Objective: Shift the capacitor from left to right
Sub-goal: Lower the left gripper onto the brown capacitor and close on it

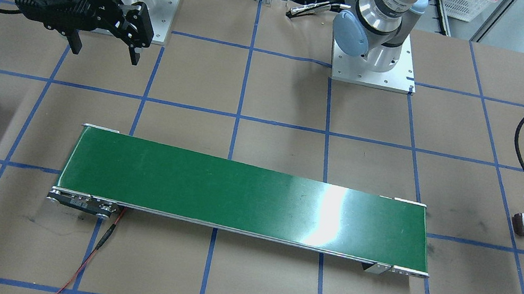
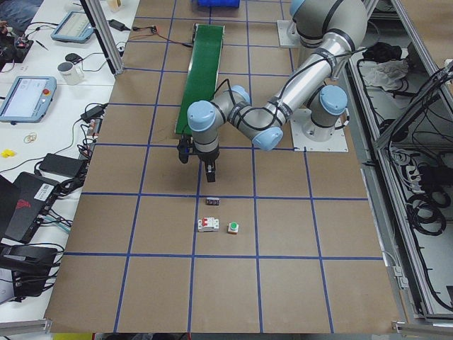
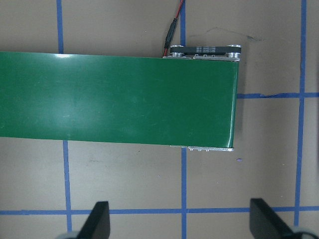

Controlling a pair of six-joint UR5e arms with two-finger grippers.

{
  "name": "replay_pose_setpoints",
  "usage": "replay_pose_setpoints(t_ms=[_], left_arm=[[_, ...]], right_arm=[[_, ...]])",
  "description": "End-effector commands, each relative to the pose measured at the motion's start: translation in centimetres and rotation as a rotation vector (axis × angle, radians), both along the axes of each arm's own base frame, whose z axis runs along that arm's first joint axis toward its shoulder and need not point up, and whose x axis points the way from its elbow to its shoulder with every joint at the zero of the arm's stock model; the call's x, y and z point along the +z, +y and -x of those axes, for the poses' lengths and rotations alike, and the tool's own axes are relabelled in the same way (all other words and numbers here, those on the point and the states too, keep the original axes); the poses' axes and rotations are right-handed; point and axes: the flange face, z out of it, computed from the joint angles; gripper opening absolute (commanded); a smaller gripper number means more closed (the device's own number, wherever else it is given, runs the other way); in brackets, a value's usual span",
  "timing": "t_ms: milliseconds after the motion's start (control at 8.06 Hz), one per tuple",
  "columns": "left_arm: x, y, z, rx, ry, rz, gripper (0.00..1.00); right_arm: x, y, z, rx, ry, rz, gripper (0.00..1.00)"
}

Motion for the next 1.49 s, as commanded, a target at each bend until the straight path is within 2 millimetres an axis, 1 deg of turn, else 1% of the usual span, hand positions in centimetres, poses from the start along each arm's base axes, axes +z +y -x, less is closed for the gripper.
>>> replay_pose_setpoints(t_ms=[0, 124, 248, 372, 620, 745, 869, 993, 1117, 1241, 1365], left_arm=[[-8.4, -0.5, -4.2, -0.004, 0.019, -0.058, 1.00], [-10.4, -0.9, -4.5, -0.006, 0.022, -0.061, 1.00], [-11.7, -1.0, -4.6, -0.006, 0.035, -0.073, 1.00], [-12.3, -1.0, -4.7, -0.019, 0.040, -0.082, 1.00], [-12.5, -0.7, -5.0, -0.049, 0.020, -0.115, 1.00], [-12.9, -0.8, -5.0, -0.050, 0.023, -0.118, 0.88], [-13.3, -0.8, -5.0, -0.050, 0.030, -0.122, 0.57], [-13.4, -0.8, -5.0, -0.052, 0.032, -0.124, 0.35], [-13.4, -0.7, -5.0, -0.057, 0.032, -0.128, 0.00], [-13.3, -0.7, -5.2, -0.057, 0.030, -0.126, 0.00], [-12.2, -0.6, -5.6, -0.068, 0.019, -0.112, 0.00]], right_arm=[[0.0, 0.0, -0.1, 0.000, -0.005, 0.000, 1.00], [0.0, 0.0, -0.1, 0.000, -0.007, 0.000, 1.00], [0.0, 0.0, -0.1, 0.000, -0.007, 0.000, 1.00], [0.0, 0.0, -0.1, 0.001, -0.008, 0.000, 1.00], [0.0, 0.0, -0.1, 0.001, -0.008, 0.000, 1.00], [0.0, 0.0, -0.1, 0.001, -0.008, 0.000, 1.00], [0.0, 0.0, -0.1, 0.001, -0.008, 0.000, 1.00], [0.0, 0.0, -0.1, 0.001, -0.008, 0.000, 1.00], [0.0, 0.0, -0.1, 0.001, -0.008, 0.000, 1.00], [0.0, 0.0, -0.1, 0.001, -0.008, 0.000, 1.00], [0.0, 0.0, -0.1, 0.000, -0.005, 0.000, 1.00]])
